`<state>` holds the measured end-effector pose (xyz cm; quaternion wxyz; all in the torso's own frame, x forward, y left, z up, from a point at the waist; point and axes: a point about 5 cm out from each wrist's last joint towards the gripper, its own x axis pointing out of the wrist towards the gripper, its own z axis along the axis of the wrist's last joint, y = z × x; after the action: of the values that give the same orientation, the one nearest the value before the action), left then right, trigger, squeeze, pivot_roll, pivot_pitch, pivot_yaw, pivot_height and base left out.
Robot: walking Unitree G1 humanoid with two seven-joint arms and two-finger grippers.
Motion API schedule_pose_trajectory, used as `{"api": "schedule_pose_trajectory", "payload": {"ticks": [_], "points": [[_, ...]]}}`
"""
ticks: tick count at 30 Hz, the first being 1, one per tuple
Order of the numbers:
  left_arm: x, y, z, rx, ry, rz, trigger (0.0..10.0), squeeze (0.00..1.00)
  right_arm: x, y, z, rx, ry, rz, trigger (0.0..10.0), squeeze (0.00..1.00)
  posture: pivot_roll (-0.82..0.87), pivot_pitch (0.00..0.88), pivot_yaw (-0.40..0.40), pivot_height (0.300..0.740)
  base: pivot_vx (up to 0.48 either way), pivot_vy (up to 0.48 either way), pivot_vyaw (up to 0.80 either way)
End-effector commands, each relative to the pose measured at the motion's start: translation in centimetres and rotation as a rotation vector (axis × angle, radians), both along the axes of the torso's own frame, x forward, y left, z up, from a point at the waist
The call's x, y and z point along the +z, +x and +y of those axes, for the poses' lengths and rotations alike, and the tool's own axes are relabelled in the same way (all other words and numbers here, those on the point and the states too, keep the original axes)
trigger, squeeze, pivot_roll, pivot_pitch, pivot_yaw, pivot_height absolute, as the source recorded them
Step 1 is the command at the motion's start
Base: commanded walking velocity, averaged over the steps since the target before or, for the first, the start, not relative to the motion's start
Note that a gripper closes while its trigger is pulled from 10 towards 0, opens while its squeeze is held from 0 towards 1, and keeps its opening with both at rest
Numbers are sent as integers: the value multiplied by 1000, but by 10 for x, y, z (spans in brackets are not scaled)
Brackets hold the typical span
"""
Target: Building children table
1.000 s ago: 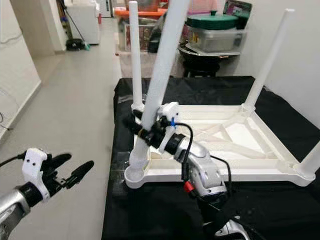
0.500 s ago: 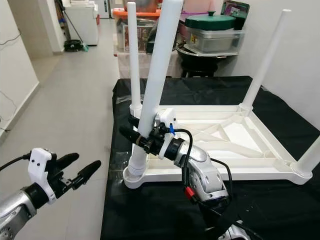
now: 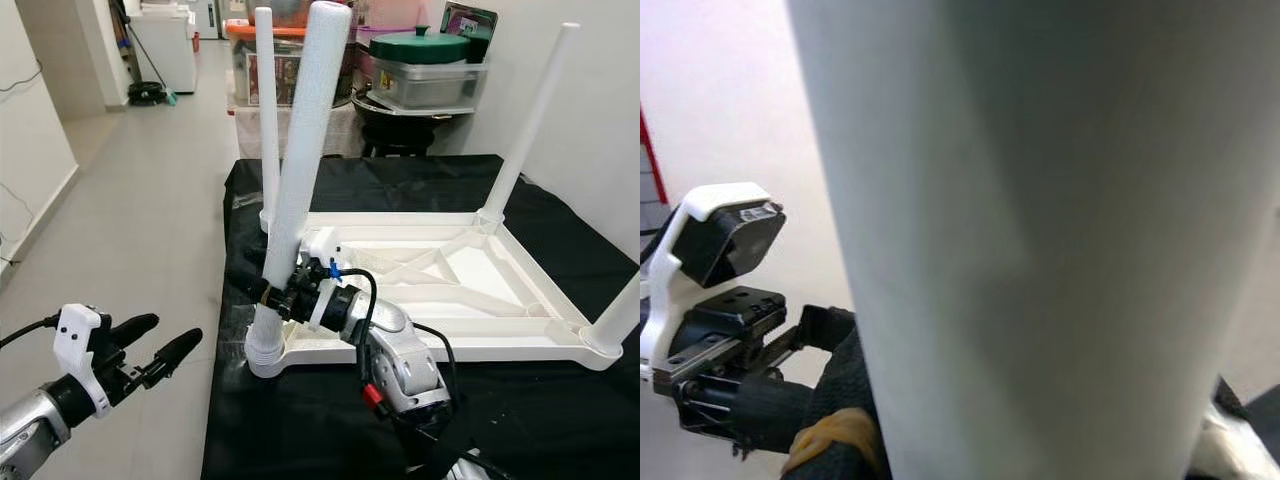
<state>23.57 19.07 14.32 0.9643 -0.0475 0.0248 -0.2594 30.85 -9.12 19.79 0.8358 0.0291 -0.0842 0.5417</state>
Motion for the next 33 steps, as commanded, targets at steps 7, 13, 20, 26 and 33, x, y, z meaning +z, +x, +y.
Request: {"api": "schedule_pose_trajectory", "payload": {"ticks": [7, 13, 20, 26, 33], "points": [[0, -6, 10, 27, 26, 13, 10000, 0, -13, 3, 8, 60, -75, 31, 0, 0, 130, 0, -52, 740, 0, 0, 0], [-2, -10, 10, 34, 21, 24, 10000, 0, -19, 11, 3, 61, -103, 54, 0, 0, 138, 0, -59, 740, 0, 0, 0], [-2, -13, 9, 30, 14, 31, 10000, 0, -24, 18, -3, 38, -113, 88, 0, 0, 147, 0, -64, 740, 0, 0, 0], [-3, -14, 8, 25, 12, 36, 10000, 0, -30, 22, -11, 35, -109, 138, 0, 0, 150, 0, -66, 740, 0, 0, 0], [-4, -14, 7, 17, 9, 44, 10000, 0, -42, 21, -25, 5, -96, 189, 0, 0, 145, 0, -57, 740, 0, 0, 0]]}}
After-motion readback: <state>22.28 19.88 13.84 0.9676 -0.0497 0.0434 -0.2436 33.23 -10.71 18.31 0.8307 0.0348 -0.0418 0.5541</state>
